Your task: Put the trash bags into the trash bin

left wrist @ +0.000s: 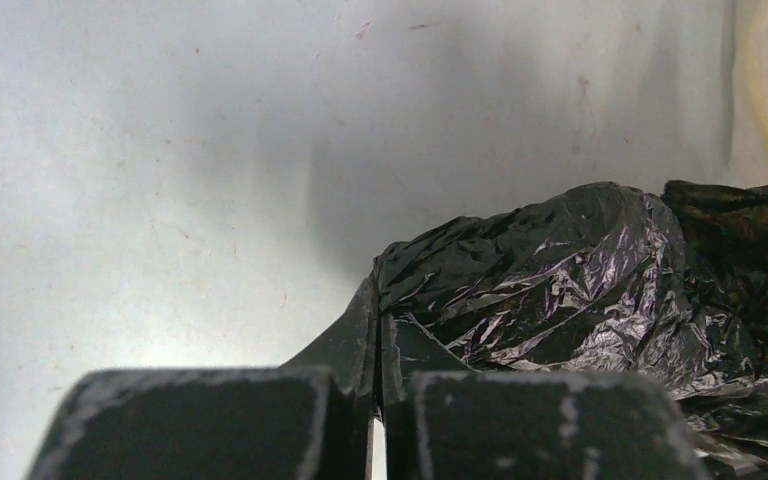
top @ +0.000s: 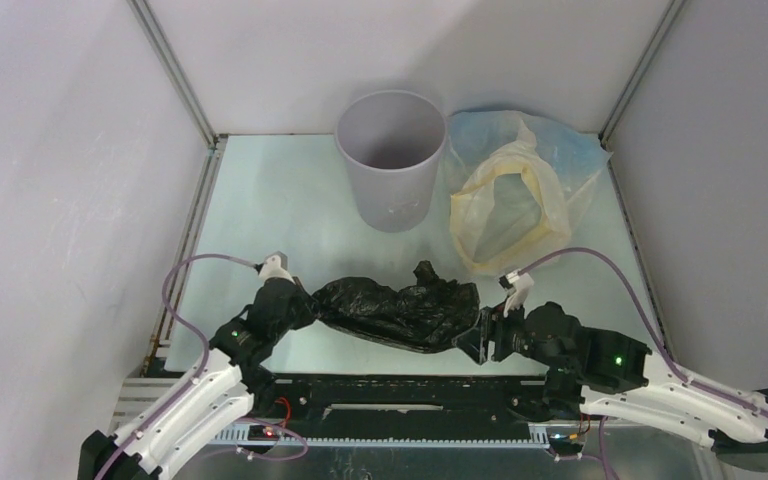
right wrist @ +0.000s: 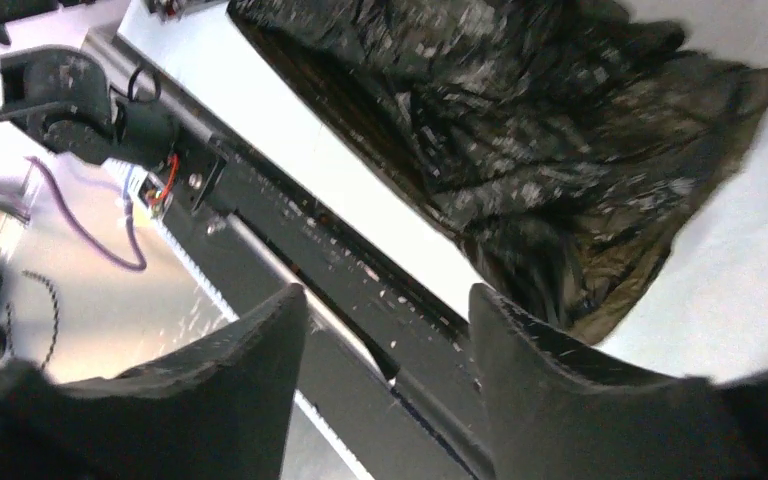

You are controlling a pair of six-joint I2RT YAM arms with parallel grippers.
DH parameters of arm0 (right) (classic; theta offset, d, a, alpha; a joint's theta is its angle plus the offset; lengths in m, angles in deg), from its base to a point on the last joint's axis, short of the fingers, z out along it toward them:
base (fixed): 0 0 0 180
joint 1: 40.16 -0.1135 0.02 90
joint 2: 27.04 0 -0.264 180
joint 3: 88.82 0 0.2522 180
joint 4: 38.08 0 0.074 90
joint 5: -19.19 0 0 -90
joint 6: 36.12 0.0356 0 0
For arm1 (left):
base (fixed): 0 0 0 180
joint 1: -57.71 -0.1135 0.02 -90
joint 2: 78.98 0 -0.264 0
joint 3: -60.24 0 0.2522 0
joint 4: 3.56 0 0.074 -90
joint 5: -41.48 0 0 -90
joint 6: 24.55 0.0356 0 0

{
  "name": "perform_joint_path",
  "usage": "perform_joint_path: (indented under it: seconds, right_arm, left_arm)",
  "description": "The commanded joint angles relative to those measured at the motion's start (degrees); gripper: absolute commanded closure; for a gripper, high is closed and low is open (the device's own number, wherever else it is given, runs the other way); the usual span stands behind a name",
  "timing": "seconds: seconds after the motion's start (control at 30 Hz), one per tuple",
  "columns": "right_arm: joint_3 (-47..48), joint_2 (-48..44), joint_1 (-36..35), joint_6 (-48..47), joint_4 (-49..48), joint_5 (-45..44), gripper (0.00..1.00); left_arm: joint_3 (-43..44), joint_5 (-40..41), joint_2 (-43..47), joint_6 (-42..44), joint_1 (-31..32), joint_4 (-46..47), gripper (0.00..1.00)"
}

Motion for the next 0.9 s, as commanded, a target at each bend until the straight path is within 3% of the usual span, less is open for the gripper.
perform_joint_path:
  seconds: [0.0, 0.1, 0.23, 0.4, 0.53, 0.7, 0.87]
  right_arm:
    - [0.92, -1.76, 0.09, -0.08, -0.68, -8.36, 0.32]
    - [0.92, -2.79, 0.7, 3.44, 1.43, -16.95, 0.25]
    - [0.92, -3.13, 1.88, 8.35, 1.87, -22.24, 0.31]
    - [0.07, 0.77, 4.8, 9.15, 1.6, -22.6, 0.41]
    - [-1.74, 6.23, 10.84, 7.66, -1.44, -15.51, 0.4]
    - [-5.95, 10.27, 20.8, 0.8, -15.55, -0.02, 0.34]
    - [-6.5, 17.78, 33.09, -0.18, -20.39, 14.28, 0.3]
  left_arm:
    - [1.5, 0.61, 2.89, 3.46, -0.4, 0.28, 0.99]
    - [0.35, 0.4, 4.67, 4.06, -0.4, 0.1, 0.98]
    - [0.03, 0.57, 5.07, 4.49, -0.4, 0.19, 0.98]
    - [-0.11, 1.02, 4.24, 4.65, -0.41, 1.23, 0.98]
    - [-0.41, 0.76, 3.62, 4.91, -0.4, 1.98, 0.98]
    - [-0.97, 0.5, 4.13, 5.44, -0.42, 2.37, 0.97]
    - [-1.2, 0.49, 4.44, 5.54, -0.4, 2.11, 0.97]
